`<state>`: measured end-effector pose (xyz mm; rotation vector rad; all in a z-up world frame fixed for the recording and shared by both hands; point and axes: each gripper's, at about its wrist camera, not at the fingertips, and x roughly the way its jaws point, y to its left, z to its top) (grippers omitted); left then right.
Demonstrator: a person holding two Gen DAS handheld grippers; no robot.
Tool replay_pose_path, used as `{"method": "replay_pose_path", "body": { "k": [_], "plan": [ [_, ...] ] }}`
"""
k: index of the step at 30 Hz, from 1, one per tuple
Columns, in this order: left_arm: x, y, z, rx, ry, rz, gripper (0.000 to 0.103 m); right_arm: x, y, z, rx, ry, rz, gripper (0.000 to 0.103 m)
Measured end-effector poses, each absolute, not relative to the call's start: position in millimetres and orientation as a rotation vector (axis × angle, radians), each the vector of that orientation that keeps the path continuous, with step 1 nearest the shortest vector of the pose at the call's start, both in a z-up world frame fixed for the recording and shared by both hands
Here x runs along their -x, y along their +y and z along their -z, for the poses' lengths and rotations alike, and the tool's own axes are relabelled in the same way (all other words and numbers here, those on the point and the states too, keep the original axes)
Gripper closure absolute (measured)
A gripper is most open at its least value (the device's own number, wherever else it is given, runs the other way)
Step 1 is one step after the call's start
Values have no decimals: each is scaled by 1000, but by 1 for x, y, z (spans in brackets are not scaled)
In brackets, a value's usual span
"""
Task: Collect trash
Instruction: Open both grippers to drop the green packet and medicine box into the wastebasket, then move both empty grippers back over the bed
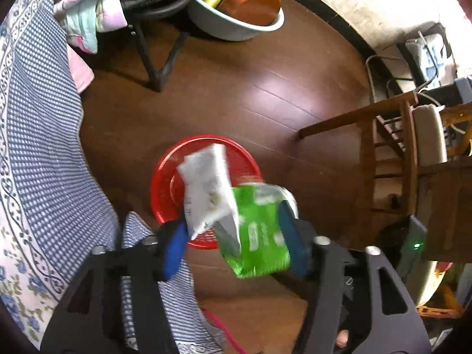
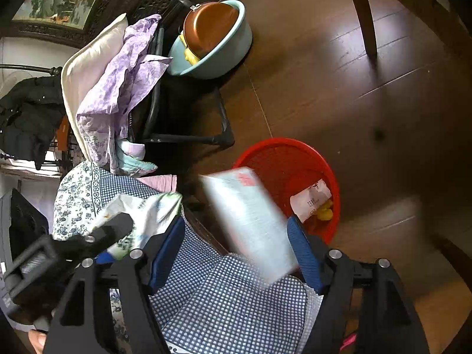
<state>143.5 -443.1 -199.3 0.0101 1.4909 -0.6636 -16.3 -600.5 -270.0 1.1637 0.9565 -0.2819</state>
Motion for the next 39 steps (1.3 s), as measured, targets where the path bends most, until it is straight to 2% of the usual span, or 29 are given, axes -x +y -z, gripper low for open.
{"method": "replay_pose_path", "body": {
  "k": [16,20,23,26,28,29,35,37,39],
  "plan": [
    [-138,-446,186,-24,1428,696,43,22,-606,228,-930,984,444,32],
    [-129,-448,168,-62,1322,736,43,28,-602,199,-759,991,534,23],
    [-118,-442,152,-71,1285,736,43,37,-595,178,-692,968,550,22],
    [-102,-423,113,-24,1266,762,43,44,-586,156,-664,958,531,22],
    [-92,-405,80,-16,1207,777,26,47,-576,133,-635,925,519,21],
    [-87,-391,62,-16,1168,748,17,48,-568,118,-614,897,513,16],
    [-73,-297,-3,11,991,651,17,36,-504,37,-515,767,356,6],
    [-71,-265,-11,29,979,620,14,25,-480,18,-477,752,296,6],
    [-70,-233,-14,59,973,608,7,8,-449,4,-427,750,220,6]
  ]
}}
